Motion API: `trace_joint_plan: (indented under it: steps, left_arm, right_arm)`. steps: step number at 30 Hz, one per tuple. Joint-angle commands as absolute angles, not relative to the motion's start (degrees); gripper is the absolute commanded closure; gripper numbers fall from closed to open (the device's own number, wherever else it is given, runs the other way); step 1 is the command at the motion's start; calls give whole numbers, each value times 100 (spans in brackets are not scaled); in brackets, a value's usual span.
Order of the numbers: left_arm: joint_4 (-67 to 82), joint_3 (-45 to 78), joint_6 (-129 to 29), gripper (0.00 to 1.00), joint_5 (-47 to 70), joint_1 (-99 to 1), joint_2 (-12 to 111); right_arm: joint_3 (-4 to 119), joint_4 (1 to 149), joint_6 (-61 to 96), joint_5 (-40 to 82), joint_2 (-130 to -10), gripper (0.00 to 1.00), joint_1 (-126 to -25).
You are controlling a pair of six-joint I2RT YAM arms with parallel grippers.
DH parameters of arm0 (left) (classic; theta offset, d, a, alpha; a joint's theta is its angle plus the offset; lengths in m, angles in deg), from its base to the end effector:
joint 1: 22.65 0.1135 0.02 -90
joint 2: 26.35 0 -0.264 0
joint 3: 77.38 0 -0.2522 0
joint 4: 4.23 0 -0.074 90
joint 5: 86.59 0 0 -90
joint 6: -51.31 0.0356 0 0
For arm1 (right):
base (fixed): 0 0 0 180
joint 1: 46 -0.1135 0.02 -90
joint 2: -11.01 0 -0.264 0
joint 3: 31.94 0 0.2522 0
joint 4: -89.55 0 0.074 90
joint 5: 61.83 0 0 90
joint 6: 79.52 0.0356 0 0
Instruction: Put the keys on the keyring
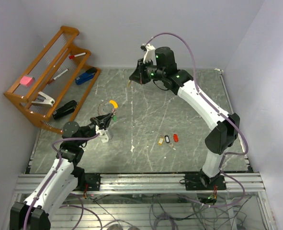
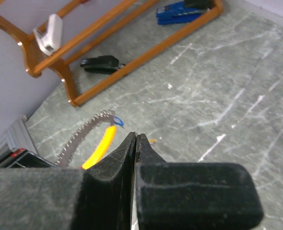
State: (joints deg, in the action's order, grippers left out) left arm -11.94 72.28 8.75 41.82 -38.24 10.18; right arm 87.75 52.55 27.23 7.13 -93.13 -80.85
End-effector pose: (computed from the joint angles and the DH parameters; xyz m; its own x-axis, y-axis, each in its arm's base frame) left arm 0.1486 -0.0644 0.2462 0.6130 0.4282 -0.6640 0.5282 0.4028 0.7475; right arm 0.3433 0.2546 0.3979 -0.5201 -0.0344 -0.8534 -0.6868 0.6108 0.3940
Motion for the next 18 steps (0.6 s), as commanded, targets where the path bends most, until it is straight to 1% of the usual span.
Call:
trace_joint_plan:
  steps: [1, 4, 8, 18]
  left_arm:
    - [-1476, 6965, 755, 93, 4491, -3856, 1054]
    - [-1517, 6978, 766, 93, 4470, -3856, 1082]
    - [-1490, 6995, 934, 93, 4236, -3855, 1117]
    - [-1527, 7039, 1380, 93, 4065, -3856, 1141]
  right_arm:
    - [9209, 5684, 2986, 421, -9564, 100, -8231]
    - [9410, 5638, 3084, 298, -9721, 100, -8334]
    - [9386, 5542, 3192, 144, -9700, 100, -8444]
    - [9396, 3831, 2167, -630, -9120, 100, -8452]
